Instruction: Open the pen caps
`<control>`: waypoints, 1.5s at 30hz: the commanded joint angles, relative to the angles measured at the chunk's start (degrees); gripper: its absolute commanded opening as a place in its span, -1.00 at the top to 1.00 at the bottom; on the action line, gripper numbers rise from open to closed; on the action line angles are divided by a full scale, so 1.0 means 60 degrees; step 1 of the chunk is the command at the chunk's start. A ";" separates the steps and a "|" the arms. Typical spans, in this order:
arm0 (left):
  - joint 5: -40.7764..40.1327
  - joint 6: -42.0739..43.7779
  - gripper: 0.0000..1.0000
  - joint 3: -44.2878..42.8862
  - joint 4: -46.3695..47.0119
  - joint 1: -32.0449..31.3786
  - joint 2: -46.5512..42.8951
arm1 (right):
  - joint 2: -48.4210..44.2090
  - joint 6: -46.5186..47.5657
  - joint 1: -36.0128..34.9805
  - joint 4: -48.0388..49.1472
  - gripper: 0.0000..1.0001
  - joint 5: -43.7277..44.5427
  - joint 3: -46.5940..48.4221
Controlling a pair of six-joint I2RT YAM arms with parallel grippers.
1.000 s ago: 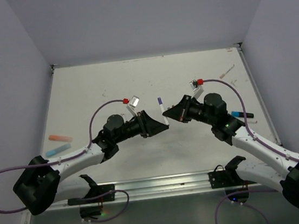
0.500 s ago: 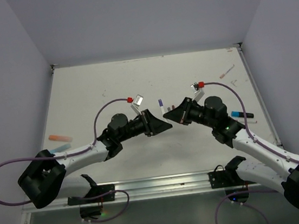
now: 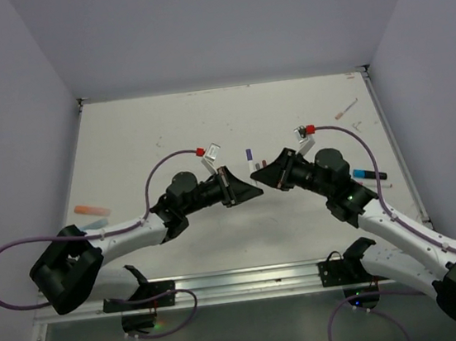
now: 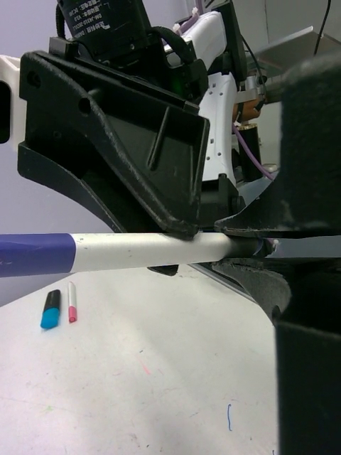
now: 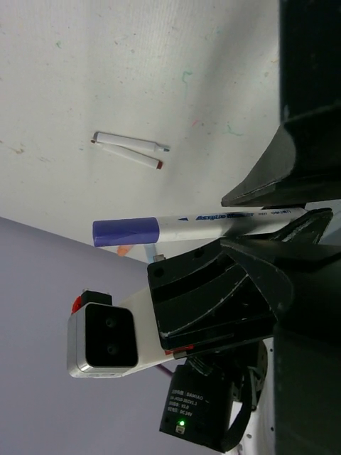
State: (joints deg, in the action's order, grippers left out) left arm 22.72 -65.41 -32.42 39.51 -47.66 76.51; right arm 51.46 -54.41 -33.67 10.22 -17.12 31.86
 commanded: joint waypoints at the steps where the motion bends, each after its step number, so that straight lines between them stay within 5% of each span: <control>1: 0.0153 0.0193 1.00 -0.0017 0.0549 -0.0040 -0.0241 | -0.0286 0.0644 -0.0072 -0.0849 0.39 0.0333 0.0754; 6: 0.0431 0.0237 1.00 0.0495 0.0403 -0.0040 -0.0651 | 0.0268 0.1479 -0.0072 -0.1556 0.10 0.0584 0.1880; 19: 0.0652 0.0823 1.00 0.0805 -0.0476 -0.0040 -0.1487 | 0.1647 0.1935 -0.0057 -0.1557 0.09 -0.0193 0.2791; 28: 0.0842 0.0940 1.00 0.0907 -0.0505 -0.0040 -0.1502 | 0.2057 0.2052 -0.0057 -0.1410 0.32 -0.0559 0.3025; 32: 0.0930 0.0999 1.00 0.0936 -0.0622 -0.0040 -0.1531 | 0.2160 0.2082 -0.0057 -0.1425 1.00 -0.0676 0.3070; 39: 0.1515 0.1291 1.00 0.1053 -0.0477 -0.0026 -0.1765 | 0.2131 0.1907 0.0162 -0.0928 1.00 -0.1261 0.2763; 45: 0.2922 0.0678 1.00 0.1697 0.0768 0.0238 -0.2568 | 0.1794 0.1014 0.1479 0.1664 1.00 -0.3340 0.1927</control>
State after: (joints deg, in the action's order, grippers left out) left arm 30.30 -60.51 -24.56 37.30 -46.33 65.34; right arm 63.83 -46.19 -29.47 8.62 -32.18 44.47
